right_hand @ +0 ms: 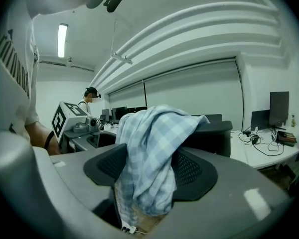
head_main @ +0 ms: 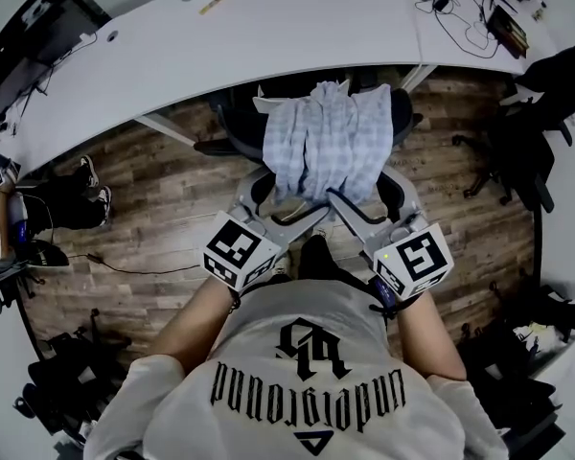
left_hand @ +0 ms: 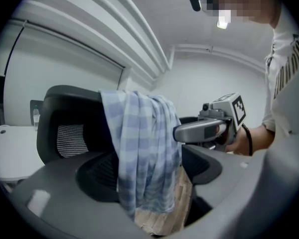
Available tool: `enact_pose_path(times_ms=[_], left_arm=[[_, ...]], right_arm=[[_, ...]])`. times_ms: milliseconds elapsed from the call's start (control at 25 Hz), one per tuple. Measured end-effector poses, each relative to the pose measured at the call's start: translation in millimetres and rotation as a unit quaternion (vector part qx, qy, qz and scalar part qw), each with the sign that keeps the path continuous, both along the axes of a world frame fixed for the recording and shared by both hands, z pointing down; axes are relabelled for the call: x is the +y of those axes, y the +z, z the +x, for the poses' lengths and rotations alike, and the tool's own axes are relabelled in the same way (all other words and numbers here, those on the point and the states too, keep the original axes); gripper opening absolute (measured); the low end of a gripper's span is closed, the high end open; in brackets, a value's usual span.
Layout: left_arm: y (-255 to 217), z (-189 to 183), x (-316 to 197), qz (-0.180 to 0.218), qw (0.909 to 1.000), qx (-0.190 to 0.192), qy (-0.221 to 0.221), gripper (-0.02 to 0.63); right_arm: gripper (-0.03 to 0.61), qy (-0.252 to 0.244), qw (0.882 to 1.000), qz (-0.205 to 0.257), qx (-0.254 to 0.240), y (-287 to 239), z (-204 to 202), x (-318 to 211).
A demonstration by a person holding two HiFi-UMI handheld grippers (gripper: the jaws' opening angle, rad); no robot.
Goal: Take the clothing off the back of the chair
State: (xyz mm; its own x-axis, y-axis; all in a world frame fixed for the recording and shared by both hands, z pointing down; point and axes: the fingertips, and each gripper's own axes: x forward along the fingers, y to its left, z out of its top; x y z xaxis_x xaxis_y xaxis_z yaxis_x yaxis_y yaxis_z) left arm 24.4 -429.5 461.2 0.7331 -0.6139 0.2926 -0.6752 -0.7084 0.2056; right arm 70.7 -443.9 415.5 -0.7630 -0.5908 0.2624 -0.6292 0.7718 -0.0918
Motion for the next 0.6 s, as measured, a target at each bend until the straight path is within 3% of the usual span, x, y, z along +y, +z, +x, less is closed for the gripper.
enact_pose_path(times_ms=[80,160,280,440,600], left_arm=[[2,2,-3,0.001,1.0,-0.005,0.0,0.42],[2,5,-5,0.002,1.0,-0.009,0.002,0.404],[1,7,-4,0.007,0.9999,-0.014,0.002,0.275],[-2,6,2,0.014,0.9998,-0.013,0.007,0.135],[-13,8,10,0.026,0.9994,-0.01,0.02,0.1]], right_arm=[[0.285,-0.005,1.0,0.0,0.0,0,-1,0],[0.234,-0.008,1.0,0.002,0.002,0,-1,-1],[0.13,-0.008,1.0,0.01,0.005,-2,2,-1],[0.067,-0.009,1.0,0.018,0.005,-5,0,3],[0.054,-0.006,1.0,0.03,0.005,-12,-3,9]])
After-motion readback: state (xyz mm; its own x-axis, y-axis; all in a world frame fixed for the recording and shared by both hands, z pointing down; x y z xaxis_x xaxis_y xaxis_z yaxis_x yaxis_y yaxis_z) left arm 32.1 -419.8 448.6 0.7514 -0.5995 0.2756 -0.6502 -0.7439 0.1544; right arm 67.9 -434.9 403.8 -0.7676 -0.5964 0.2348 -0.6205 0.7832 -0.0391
